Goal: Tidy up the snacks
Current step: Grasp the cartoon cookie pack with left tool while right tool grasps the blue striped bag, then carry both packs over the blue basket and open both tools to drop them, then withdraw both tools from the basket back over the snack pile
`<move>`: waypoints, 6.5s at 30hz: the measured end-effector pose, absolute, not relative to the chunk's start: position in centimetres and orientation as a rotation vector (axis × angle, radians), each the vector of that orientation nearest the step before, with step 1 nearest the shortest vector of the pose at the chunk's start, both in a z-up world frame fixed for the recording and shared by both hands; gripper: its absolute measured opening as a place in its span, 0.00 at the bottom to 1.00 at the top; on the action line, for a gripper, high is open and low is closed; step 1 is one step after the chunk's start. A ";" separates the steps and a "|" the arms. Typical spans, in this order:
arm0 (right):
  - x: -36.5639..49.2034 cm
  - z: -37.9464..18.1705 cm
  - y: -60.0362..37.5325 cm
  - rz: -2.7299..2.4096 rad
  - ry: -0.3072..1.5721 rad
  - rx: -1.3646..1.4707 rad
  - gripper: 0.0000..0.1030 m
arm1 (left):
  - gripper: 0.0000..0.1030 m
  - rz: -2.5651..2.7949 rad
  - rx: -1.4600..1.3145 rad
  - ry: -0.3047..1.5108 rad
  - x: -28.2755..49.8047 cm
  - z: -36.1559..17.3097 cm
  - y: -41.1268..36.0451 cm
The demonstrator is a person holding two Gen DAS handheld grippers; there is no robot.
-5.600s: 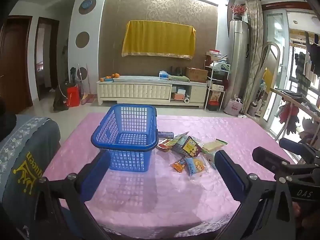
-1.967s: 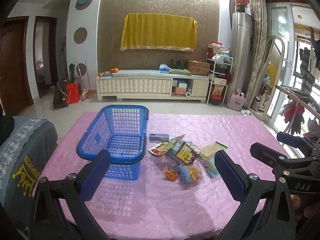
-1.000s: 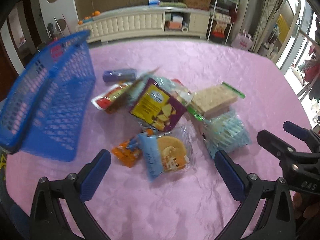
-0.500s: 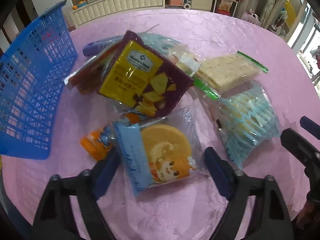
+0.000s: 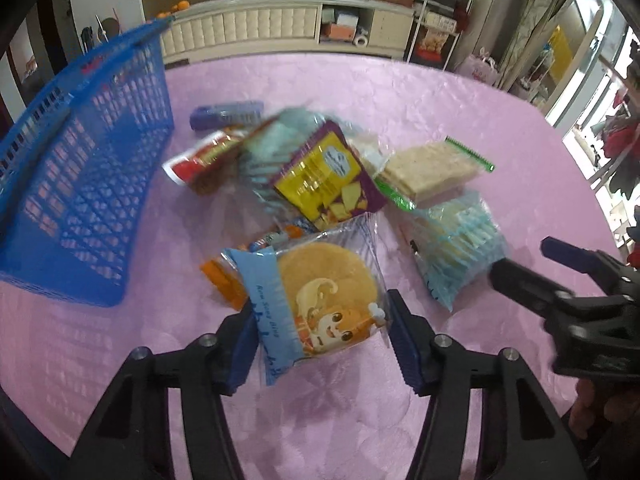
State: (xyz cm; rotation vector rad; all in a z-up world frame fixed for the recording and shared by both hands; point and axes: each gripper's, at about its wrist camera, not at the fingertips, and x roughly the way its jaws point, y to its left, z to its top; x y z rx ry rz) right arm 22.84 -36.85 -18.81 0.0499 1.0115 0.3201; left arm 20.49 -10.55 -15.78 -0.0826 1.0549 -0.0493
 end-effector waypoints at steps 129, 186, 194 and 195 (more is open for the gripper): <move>32.8 -5.9 -8.1 0.459 1.008 -0.290 0.87 | 0.71 -0.072 -0.040 0.901 26.3 -2.1 15.7; 23.5 -9.5 -30.4 0.370 1.017 -0.016 0.87 | 0.80 -0.302 0.106 1.045 23.0 -10.7 -10.4; 24.8 -13.1 -32.7 0.374 1.068 0.048 0.87 | 0.80 -0.293 0.081 1.105 25.6 -14.2 -12.1; 24.9 -13.4 -32.8 0.377 1.070 0.055 0.87 | 0.80 -0.288 0.093 1.112 26.0 -14.5 -12.2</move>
